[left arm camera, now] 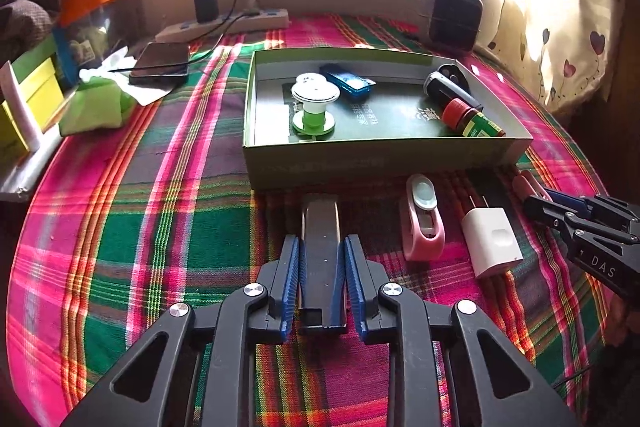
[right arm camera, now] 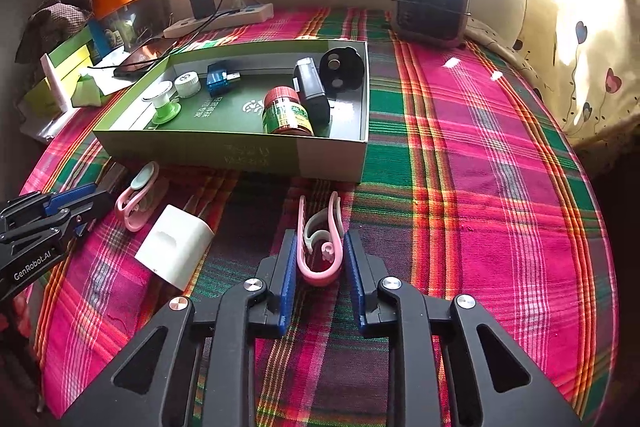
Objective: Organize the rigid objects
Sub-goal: 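Lift the pink clip with the right tool while the left tool lifts the black stapler, then carry the pink clip and black stapler over the green box with both tools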
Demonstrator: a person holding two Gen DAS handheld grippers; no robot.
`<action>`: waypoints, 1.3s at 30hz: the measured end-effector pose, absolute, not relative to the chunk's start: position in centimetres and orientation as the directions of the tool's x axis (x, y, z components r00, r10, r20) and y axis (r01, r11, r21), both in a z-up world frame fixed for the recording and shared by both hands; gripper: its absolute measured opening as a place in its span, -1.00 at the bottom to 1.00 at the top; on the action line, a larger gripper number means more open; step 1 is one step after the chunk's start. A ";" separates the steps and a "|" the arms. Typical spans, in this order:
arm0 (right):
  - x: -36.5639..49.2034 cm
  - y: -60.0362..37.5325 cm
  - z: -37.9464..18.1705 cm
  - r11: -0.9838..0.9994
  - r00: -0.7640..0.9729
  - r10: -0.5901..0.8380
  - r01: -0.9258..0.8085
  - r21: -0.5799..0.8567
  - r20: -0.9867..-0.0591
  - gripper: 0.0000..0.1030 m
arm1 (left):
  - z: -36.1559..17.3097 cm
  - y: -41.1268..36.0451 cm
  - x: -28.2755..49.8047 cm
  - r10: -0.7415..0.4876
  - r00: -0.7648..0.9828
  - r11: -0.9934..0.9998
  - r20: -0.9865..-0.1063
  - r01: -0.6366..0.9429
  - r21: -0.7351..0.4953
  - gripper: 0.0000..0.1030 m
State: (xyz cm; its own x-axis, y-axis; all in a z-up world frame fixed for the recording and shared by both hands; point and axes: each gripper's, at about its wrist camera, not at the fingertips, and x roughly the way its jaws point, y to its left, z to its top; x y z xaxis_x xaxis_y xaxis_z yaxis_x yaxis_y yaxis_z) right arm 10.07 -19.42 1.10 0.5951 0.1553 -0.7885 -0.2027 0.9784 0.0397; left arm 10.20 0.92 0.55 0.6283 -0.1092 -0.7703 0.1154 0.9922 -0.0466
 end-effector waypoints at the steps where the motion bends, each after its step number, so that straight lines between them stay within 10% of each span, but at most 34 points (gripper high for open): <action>1: 10.1 -19.4 1.1 0.978 0.595 0.155 -0.203 0.039 -0.788 -0.53 | 0.5 0.9 10.2 -0.109 0.628 0.992 -0.770 0.115 -0.047 -0.57; 39: 9.4 -19.4 2.4 0.973 0.614 0.193 -0.217 0.071 -0.765 -0.54 | 3.0 1.1 9.4 -0.145 0.679 0.989 -0.720 0.128 -0.078 -0.57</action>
